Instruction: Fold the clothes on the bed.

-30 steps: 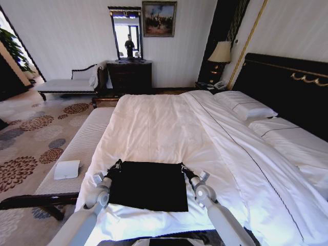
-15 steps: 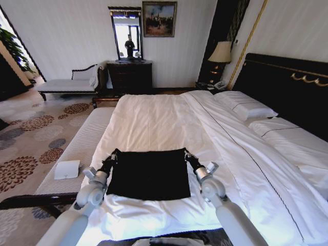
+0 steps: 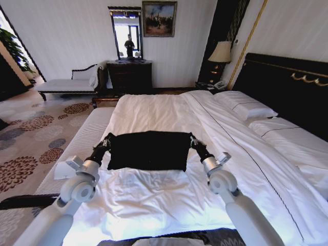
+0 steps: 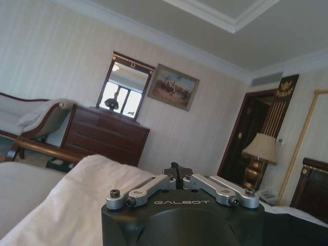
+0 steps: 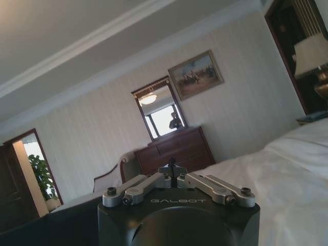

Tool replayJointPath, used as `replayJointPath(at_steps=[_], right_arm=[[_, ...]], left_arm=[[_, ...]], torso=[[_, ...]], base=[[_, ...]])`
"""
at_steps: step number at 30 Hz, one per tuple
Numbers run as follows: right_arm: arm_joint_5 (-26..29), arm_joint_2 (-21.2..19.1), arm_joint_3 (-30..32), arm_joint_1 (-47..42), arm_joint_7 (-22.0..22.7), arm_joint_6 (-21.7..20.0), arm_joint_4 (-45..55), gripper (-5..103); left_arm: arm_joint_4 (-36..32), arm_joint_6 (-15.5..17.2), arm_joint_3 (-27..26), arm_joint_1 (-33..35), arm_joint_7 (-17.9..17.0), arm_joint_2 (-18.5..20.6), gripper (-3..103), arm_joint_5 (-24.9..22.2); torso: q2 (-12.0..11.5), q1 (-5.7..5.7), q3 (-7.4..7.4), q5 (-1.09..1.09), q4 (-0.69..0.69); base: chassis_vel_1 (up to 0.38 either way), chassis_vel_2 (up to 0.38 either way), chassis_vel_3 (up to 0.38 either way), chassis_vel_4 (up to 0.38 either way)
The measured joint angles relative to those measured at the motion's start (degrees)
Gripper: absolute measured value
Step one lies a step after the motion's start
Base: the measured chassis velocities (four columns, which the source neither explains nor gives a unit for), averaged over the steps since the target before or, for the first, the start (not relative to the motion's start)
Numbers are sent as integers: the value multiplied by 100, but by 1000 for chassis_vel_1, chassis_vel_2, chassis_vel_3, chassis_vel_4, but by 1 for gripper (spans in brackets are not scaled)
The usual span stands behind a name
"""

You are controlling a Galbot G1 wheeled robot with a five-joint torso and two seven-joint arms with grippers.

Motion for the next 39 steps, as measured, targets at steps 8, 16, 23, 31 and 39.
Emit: replayJointPath(at_steps=[8, 16, 23, 31, 39], right_arm=[[94, -74, 99, -135, 45, -28, 251, 0], [189, 58, 192, -607, 161, -122, 638, 0], [702, 93, 876, -1609, 402, -376, 1452, 0], [1093, 281, 1618, -2629, 721, -735, 2305, 0], [1550, 297, 834, -1636, 1267, -1223, 1297, 0]], left_arm=[[-97, -48, -44, 132, -37, -36, 1, 8], [-625, -76, -305, 699, -131, -250, 1, 19], [-1320, 71, -765, 1473, -279, -144, 1, -121], [-1788, 539, -821, 2193, -813, 92, 1, -630], [-728, 757, 73, 1279, -909, -94, 1, -470]], torso=[[0, 0, 0, -1, 0], [0, 1, 0, 0, 0], [0, 0, 0, 2, 2], [1, -2, -1, 0, 4], [1, 0, 1, 0, 0]], base=[[0, 0, 0, 0], [0, 0, 0, 0], [0, 0, 0, 0], [0, 0, 0, 0], [0, 0, 0, 0]])
